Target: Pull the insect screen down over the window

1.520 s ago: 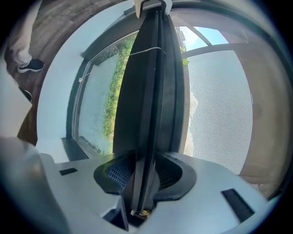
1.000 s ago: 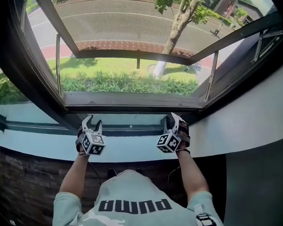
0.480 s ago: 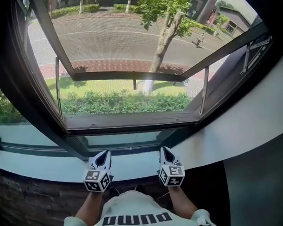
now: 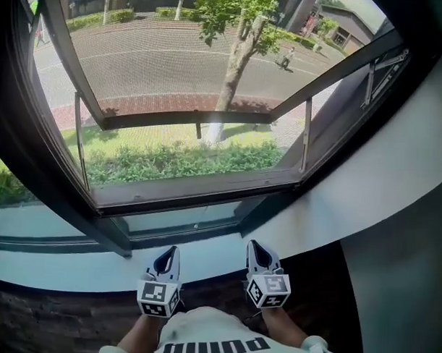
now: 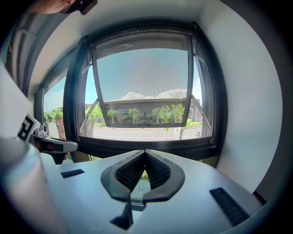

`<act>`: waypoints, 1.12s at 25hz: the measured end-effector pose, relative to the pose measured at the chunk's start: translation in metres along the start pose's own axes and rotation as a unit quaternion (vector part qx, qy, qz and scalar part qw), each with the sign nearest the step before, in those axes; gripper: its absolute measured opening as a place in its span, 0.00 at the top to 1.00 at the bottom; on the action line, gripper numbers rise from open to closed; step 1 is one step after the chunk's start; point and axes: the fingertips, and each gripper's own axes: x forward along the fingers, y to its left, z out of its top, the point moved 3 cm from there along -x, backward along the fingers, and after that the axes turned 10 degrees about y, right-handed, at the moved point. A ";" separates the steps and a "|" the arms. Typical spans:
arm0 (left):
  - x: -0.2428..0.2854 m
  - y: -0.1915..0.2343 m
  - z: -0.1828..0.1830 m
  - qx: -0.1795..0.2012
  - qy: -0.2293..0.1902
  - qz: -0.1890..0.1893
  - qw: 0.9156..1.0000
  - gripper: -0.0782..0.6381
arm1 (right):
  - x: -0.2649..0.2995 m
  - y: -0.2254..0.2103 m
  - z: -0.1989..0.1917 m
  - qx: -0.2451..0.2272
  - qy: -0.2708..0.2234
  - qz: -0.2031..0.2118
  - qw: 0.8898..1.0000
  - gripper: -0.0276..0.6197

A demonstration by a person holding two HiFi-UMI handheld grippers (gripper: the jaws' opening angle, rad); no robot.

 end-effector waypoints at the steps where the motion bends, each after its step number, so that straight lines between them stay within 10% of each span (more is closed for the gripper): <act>1: -0.004 -0.006 0.000 0.000 0.000 0.000 1.000 0.87 | -0.006 0.001 0.000 -0.003 -0.003 0.003 1.000 0.95; 28: -0.177 -0.233 -0.093 0.031 -0.023 0.068 0.997 0.87 | -0.257 -0.005 -0.115 -0.042 -0.064 0.080 0.994 0.95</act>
